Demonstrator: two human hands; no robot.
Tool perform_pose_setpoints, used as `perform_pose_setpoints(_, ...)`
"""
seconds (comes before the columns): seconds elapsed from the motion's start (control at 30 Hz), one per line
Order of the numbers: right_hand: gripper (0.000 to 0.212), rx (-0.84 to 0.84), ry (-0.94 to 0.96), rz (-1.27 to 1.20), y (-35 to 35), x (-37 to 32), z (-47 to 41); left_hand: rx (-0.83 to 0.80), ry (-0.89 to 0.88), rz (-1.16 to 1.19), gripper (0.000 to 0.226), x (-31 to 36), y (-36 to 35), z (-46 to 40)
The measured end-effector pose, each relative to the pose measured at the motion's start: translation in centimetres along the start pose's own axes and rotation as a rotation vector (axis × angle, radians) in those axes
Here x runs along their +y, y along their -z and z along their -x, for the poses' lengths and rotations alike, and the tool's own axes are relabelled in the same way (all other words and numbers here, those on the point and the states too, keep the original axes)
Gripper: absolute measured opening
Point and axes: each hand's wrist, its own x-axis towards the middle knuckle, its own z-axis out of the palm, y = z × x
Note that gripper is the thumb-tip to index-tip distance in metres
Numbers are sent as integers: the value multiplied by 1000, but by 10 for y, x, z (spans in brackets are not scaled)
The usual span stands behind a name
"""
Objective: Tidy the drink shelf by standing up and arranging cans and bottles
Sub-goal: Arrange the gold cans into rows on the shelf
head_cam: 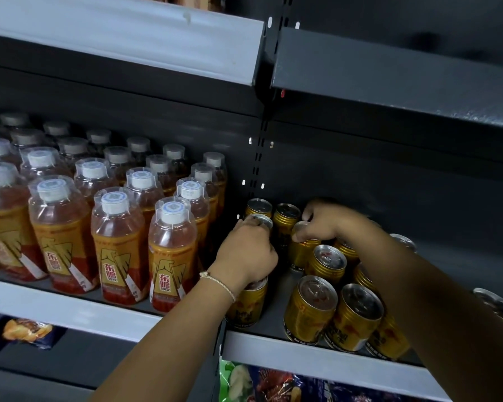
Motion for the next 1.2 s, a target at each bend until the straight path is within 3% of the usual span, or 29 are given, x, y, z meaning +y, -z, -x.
perform_pose_setpoints(0.23, 68, -85, 114, -373, -6, 17, -1, -10, 46, 71, 33, -1, 4, 2)
perform_pose_setpoints(0.4, 65, -36, 139, -348, -9, 19, 3, 3, 52, 80, 22, 0, 4, 2)
perform_pose_setpoints(0.57, 70, 145, 61, -51, -16, 5, 10, 26, 0, 19, 35, 1, 2, 1)
perform_pose_setpoints(1.03, 78, 109, 129, -528, -28, 1, 10, 6, -37, -7, 52, -3, -1, -2)
perform_pose_setpoints(1.2, 77, 131, 109, -502, -31, 4, 8, -5, -21, -12, 49, -2, -1, -2)
